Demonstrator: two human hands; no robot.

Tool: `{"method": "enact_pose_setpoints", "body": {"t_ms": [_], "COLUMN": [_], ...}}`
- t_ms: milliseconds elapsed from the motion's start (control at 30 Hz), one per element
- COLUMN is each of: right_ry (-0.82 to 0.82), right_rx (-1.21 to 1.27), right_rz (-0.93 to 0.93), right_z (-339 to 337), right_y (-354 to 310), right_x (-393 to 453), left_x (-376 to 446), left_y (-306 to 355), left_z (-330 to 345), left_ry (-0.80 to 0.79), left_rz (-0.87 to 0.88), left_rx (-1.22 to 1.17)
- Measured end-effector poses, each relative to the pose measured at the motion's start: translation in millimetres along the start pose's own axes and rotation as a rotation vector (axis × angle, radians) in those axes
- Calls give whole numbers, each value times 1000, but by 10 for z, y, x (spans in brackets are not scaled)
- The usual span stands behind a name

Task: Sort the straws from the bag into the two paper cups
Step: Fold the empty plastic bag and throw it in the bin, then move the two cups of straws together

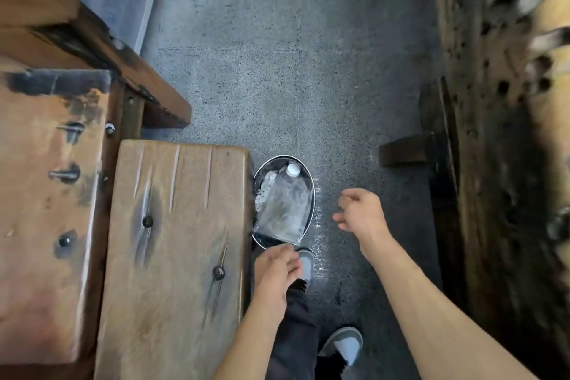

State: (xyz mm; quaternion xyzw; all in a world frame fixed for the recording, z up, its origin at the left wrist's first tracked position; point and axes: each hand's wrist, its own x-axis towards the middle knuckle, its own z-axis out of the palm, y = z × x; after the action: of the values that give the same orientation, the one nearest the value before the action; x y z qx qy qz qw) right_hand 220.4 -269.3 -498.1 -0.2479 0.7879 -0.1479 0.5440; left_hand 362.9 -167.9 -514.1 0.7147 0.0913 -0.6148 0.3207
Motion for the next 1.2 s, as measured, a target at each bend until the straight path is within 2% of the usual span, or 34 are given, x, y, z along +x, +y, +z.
{"method": "enact_pose_setpoints", "body": {"t_ms": [100, 233, 400, 567, 733, 833, 1033, 1200], "right_ry": [0, 60, 158, 434, 782, 994, 1398, 1562], "right_rx": [110, 164, 280, 262, 212, 167, 93, 110], "right_rz": [-97, -344, -526, -601, -559, -499, -229, -26], "right_z": [-311, -825, -1610, -2407, -3247, -3651, -4060, -4137], "right_y": [-180, -440, -590, -288, 306, 672, 1483, 2212], "right_x": [-546, -1400, -2470, -3235, -3958, -4421, -5305, -5861], "left_x": [-507, -1306, -2418, -3522, -4403, -4852, -5654, -6158], "left_y": [214, 542, 837, 725, 197, -188, -992, -1698], "left_z": [134, 335, 677, 1030, 1406, 1636, 1885, 1868], "left_ry": [-68, -147, -269, -502, -714, -870, -1187, -1422], "left_rz": [296, 712, 1045, 1367, 1542, 1641, 1753, 1881], "left_rx": [261, 571, 806, 990, 1191, 1225, 1309, 1354]}}
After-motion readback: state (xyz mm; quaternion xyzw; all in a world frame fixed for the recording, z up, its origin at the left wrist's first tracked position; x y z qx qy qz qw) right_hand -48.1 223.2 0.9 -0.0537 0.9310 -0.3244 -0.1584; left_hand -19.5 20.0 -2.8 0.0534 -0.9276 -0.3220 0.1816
